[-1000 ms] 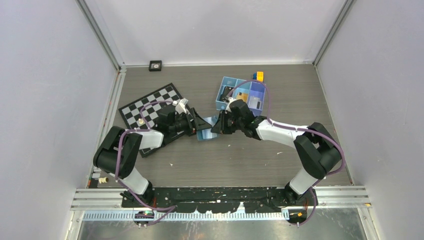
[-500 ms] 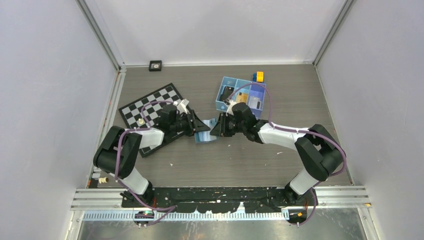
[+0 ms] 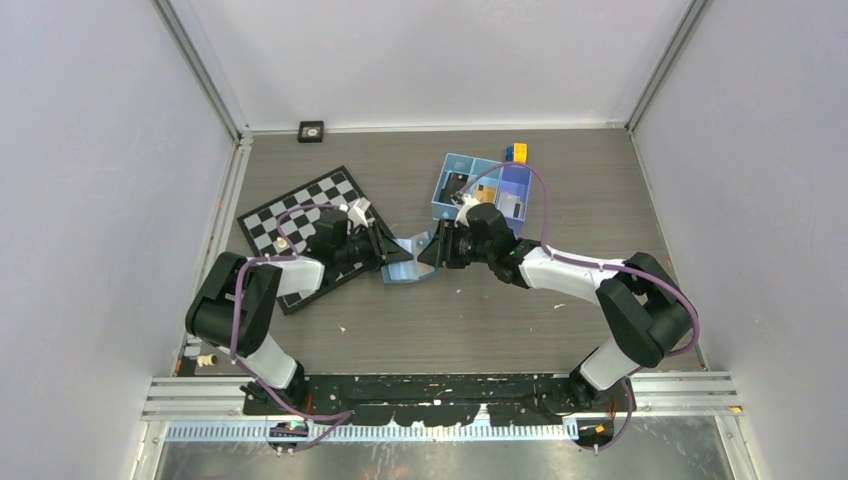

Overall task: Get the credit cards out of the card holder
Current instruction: Remove the credit card from the card holder.

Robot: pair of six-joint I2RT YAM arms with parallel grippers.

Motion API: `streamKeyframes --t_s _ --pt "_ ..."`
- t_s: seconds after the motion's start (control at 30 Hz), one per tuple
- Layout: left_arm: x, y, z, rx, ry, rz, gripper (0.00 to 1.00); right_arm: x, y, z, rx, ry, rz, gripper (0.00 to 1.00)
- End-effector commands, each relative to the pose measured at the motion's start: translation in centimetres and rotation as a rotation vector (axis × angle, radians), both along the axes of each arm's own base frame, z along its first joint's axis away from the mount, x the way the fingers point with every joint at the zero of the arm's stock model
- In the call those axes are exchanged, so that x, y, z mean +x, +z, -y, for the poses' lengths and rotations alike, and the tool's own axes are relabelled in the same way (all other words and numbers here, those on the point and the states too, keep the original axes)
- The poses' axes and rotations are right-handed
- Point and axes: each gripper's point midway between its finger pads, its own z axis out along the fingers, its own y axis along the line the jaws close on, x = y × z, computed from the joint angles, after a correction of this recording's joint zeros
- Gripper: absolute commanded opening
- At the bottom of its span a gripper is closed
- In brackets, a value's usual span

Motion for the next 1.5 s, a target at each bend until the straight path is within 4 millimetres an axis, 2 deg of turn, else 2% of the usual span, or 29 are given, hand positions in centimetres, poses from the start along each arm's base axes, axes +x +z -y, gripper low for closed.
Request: streamKeyframes --t_s 0.0,0.13,0.4,0.57,0.77,0.97,1.13,1.23,1.33,1.47 --pt "0.6 1.9 0.1 -0.048 -0.001 0.067 0.28 1.3 2.1 0.6 0.015 -0.067 0.056 0.4" --pt "0.6 2.7 0.4 -0.082 -0.016 0.089 0.28 1.8 1.0 0.9 -0.02 -0.084 0.018 0.33" --pt "0.2 4.5 1.2 -0.181 -0.053 0.138 0.26 1.6 0.5 0.2 -0.017 -0.05 -0.012 0.35" --pt "0.2 4.2 1.1 -0.171 -0.046 0.135 0.27 1.5 1.0 0.3 -0.006 -0.047 0.0 0.12" --pt "0.4 3.1 0.2 -0.071 -0.008 0.115 0.49 1.5 1.2 0.3 -0.004 -0.046 0.005 0.08" --pt "0.7 2.4 -2.1 0.097 0.076 0.119 0.52 1.8 1.5 1.0 -0.016 -0.078 0.027 0.07" --pt "0.8 2.5 -3.4 0.181 0.119 0.141 0.54 1.8 1.9 1.3 -0.013 -0.096 0.043 0.07" --pt "0.6 3.0 -2.9 0.164 0.098 0.173 0.61 1.9 1.9 1.3 -0.012 -0.095 0.042 0.07" --pt "0.1 3.7 -1.2 0.15 0.041 0.219 0.68 1.9 1.9 1.2 -0.012 -0.09 0.04 0.07" --pt "-0.5 3.7 0.3 0.171 -0.025 0.232 0.74 1.6 2.0 0.7 0.004 -0.061 0.035 0.08"
